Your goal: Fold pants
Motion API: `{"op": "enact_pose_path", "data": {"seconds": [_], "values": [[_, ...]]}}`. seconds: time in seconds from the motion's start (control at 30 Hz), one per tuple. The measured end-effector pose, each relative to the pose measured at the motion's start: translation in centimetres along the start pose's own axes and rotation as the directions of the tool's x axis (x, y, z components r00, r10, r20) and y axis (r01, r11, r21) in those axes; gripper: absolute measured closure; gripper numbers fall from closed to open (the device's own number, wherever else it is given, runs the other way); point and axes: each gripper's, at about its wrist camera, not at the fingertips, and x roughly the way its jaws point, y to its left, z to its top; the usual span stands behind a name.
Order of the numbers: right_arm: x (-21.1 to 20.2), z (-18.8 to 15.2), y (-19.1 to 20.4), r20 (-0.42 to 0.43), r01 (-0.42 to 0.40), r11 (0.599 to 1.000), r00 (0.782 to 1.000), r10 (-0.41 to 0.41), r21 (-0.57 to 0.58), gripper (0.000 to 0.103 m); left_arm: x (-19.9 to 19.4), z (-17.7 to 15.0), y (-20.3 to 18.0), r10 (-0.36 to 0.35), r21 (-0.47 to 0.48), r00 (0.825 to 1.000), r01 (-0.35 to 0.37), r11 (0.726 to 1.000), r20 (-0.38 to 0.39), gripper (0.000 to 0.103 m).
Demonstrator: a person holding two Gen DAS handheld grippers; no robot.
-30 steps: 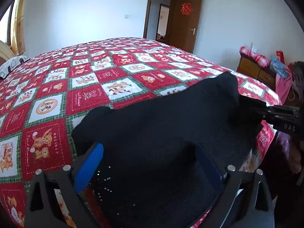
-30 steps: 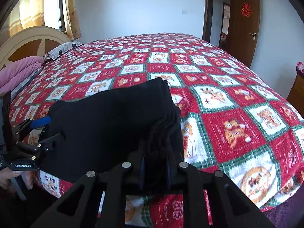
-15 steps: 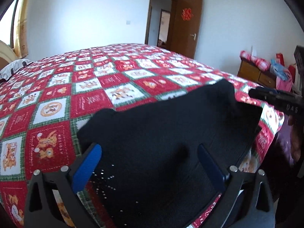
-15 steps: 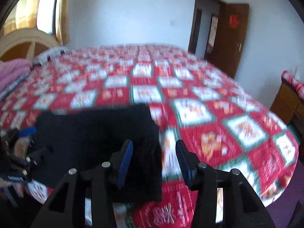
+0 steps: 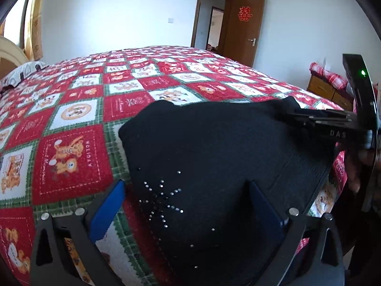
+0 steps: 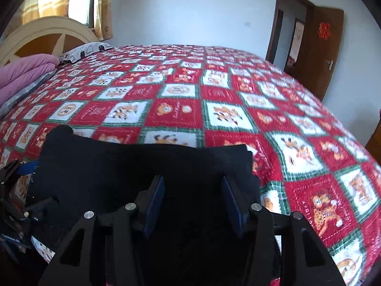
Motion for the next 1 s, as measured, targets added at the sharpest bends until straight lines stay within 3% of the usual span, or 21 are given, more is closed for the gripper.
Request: {"op": "enact_pose_path", "data": {"seconds": [0.23, 0.43, 0.53, 0.67, 0.8, 1.0], "values": [[-0.6, -0.7, -1.0, 0.026, -0.028, 1.0, 0.999, 0.028, -0.007, 0.051, -0.8, -0.1, 0.1, 0.004, 0.012, 1.0, -0.004, 1.0, 0.006, 0.0], [-3.1, -1.5, -5.9, 0.046, -0.014, 0.982, 0.999, 0.006, 0.19, 0.043, -1.4, -0.3, 1.1, 0.016, -0.019, 1.0, -0.015, 1.0, 0.026, 0.0], [-1.4, -2.6, -7.9, -0.029, -0.066, 0.96, 0.997, 0.076, 0.272, 0.039, -1.0, -0.4, 1.4, 0.009, -0.029, 1.0, -0.008, 1.0, 0.011, 0.0], [-1.1, -2.7, -8.0, -0.031, -0.069, 0.956, 0.996, 0.082, 0.285, 0.039, -1.3, -0.1, 1.2, 0.025, -0.025, 1.0, -0.025, 0.999, 0.006, 0.0], [-2.6, -2.2, -8.0, 0.037, -0.125, 0.946, 0.992, 0.12, 0.3, 0.039, -1.4, 0.2, 1.5, 0.02, -0.043, 1.0, -0.019, 0.999, 0.015, 0.0], [-0.8, -3.0, -7.6, -0.014, -0.124, 0.946, 0.991, 0.134, 0.299, 0.039, -0.5, 0.1, 1.6, 0.011, -0.049, 1.0, -0.011, 0.999, 0.004, 0.0]]}}
